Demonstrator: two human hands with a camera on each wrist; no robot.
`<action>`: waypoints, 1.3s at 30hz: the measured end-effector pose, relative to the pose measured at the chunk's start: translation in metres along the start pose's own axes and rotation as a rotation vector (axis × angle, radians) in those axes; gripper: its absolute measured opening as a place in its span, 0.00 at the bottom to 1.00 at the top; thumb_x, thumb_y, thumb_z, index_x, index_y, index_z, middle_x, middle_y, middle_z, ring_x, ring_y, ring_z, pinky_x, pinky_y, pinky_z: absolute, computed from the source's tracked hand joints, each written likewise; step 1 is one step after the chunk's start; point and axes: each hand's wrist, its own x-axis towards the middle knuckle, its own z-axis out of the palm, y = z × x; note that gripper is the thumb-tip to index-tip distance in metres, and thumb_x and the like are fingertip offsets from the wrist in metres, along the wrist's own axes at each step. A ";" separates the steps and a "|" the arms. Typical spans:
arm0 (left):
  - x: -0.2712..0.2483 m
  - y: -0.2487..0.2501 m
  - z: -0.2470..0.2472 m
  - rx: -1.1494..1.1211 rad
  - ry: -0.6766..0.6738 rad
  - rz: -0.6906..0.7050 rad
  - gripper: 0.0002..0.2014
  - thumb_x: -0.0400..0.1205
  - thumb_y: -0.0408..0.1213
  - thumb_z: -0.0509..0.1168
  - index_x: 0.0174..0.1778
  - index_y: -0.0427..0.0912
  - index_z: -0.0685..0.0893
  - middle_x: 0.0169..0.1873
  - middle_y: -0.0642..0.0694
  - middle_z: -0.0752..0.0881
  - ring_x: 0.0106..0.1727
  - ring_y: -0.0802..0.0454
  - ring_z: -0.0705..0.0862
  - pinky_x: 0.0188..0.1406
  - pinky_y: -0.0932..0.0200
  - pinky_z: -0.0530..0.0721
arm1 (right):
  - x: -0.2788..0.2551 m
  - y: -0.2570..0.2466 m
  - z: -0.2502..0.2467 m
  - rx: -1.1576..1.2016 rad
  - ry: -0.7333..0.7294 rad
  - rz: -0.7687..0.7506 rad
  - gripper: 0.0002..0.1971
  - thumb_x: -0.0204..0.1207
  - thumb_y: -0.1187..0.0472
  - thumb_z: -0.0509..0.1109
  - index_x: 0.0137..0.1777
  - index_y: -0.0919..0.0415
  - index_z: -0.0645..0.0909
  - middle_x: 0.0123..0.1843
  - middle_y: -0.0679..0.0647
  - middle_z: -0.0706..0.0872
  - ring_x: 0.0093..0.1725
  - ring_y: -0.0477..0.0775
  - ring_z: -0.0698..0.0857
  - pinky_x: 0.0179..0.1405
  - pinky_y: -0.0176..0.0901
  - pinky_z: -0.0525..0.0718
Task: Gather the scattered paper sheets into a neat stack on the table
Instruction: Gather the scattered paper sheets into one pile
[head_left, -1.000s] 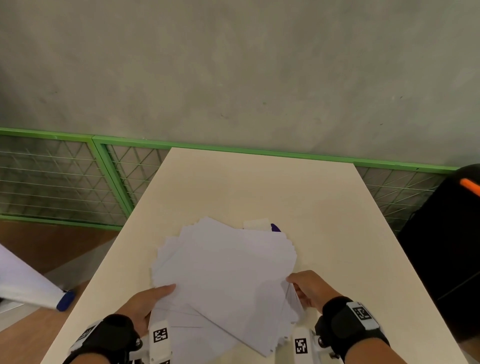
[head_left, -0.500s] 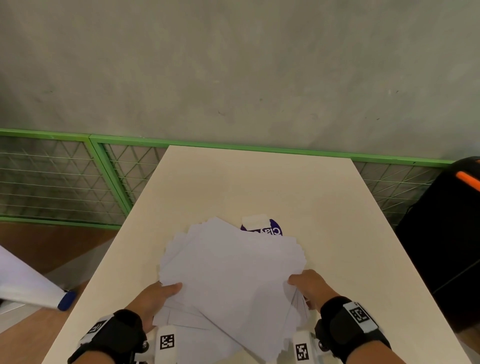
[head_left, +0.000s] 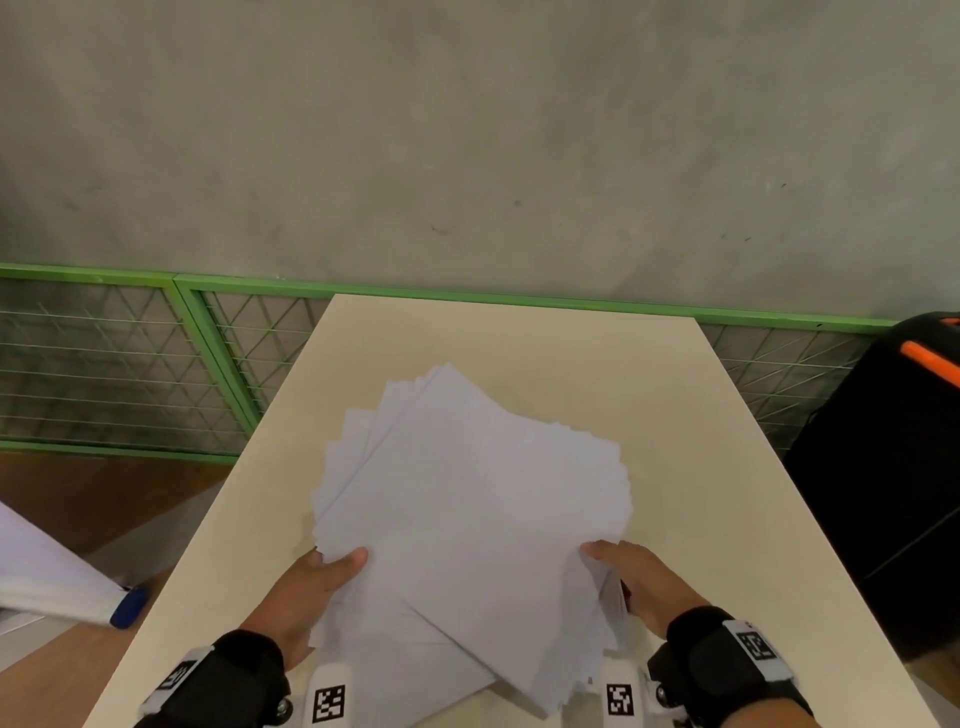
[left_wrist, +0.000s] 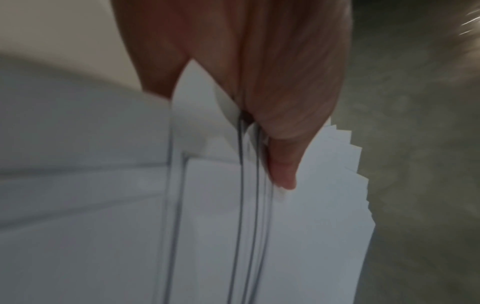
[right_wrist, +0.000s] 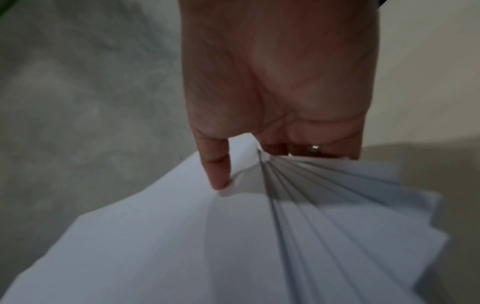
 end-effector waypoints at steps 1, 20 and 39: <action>0.000 0.004 0.001 -0.014 -0.009 0.025 0.23 0.78 0.38 0.68 0.68 0.37 0.76 0.62 0.38 0.85 0.64 0.37 0.81 0.68 0.40 0.76 | -0.003 -0.004 -0.003 0.015 -0.019 -0.021 0.19 0.71 0.55 0.73 0.57 0.66 0.82 0.56 0.65 0.88 0.56 0.66 0.85 0.63 0.54 0.78; -0.010 0.042 0.029 0.194 0.046 0.394 0.04 0.78 0.30 0.67 0.43 0.43 0.86 0.34 0.51 0.92 0.47 0.49 0.89 0.40 0.61 0.81 | -0.027 -0.023 -0.010 0.198 0.146 -0.618 0.12 0.78 0.70 0.65 0.60 0.65 0.81 0.50 0.54 0.89 0.50 0.47 0.90 0.38 0.25 0.86; -0.017 0.058 0.034 0.234 0.001 0.477 0.14 0.79 0.26 0.64 0.44 0.54 0.83 0.31 0.59 0.91 0.44 0.58 0.86 0.44 0.62 0.82 | -0.024 -0.018 -0.023 0.251 0.132 -0.660 0.09 0.78 0.67 0.65 0.51 0.54 0.84 0.41 0.44 0.93 0.42 0.42 0.91 0.35 0.28 0.86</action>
